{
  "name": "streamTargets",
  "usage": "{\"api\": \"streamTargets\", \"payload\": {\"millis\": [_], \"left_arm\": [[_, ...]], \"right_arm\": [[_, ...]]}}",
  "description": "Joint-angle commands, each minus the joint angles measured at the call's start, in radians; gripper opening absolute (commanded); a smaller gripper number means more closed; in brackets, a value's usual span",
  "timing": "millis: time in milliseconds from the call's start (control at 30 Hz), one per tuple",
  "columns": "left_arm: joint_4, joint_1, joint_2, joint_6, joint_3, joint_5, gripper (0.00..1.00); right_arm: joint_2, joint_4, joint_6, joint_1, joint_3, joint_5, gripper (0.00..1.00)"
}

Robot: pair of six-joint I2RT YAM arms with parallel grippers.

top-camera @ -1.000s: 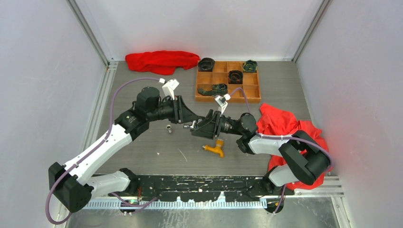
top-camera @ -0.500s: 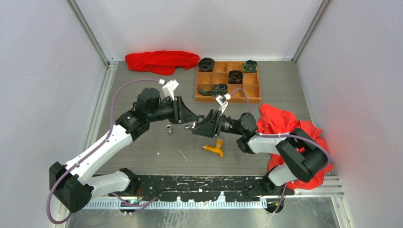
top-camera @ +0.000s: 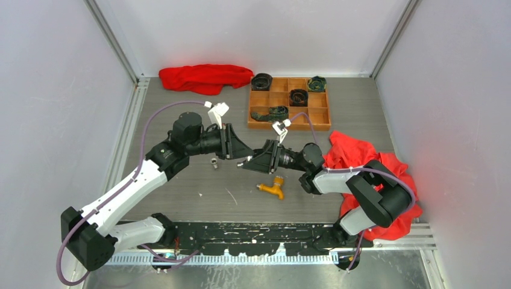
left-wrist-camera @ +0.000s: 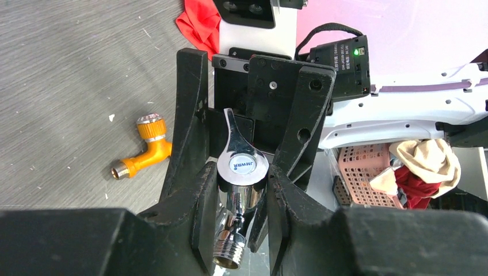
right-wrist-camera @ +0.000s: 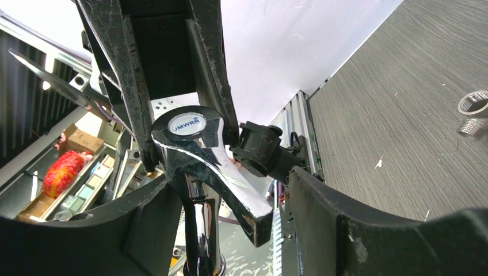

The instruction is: Install the water faucets

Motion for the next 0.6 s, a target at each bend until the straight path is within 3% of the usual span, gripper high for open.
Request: {"api": "streamTargets", "payload": {"millis": [0,200,567], "left_arm": [[0.092,-0.005,-0.024,-0.008,0.012,0.042,0.00],[0.091,-0.006,-0.028,-0.005,0.002,0.030,0.00],[0.092,-0.005,-0.018,0.002,-0.007,0.029,0.00]], "right_arm": [[-0.039,-0.040,-0.038,-0.006,0.012,0.036,0.70],[-0.098,-0.264,-0.114,-0.007,0.029,0.081,0.70],[-0.124,-0.331,-0.141,-0.007,0.038,0.093,0.70]]}}
